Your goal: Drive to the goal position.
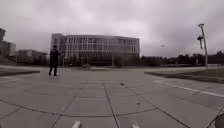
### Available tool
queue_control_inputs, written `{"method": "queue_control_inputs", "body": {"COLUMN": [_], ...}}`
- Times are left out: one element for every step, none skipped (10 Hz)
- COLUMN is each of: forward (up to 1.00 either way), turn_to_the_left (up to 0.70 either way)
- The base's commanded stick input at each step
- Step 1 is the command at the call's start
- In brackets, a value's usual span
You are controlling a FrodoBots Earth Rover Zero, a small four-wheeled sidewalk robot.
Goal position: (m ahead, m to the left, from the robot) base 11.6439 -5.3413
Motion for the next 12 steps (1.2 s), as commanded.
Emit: {"method": "queue_control_inputs", "body": {"forward": [0.06,0.06,0.06,0.06,0.06,0.06,0.06,0.06,0.06,0.06,0.06,0.06], "turn_to_the_left": [0.00,0.00,0.00,0.00,0.00,0.00,0.00,0.00,0.00,0.00,0.00,0.00]}}
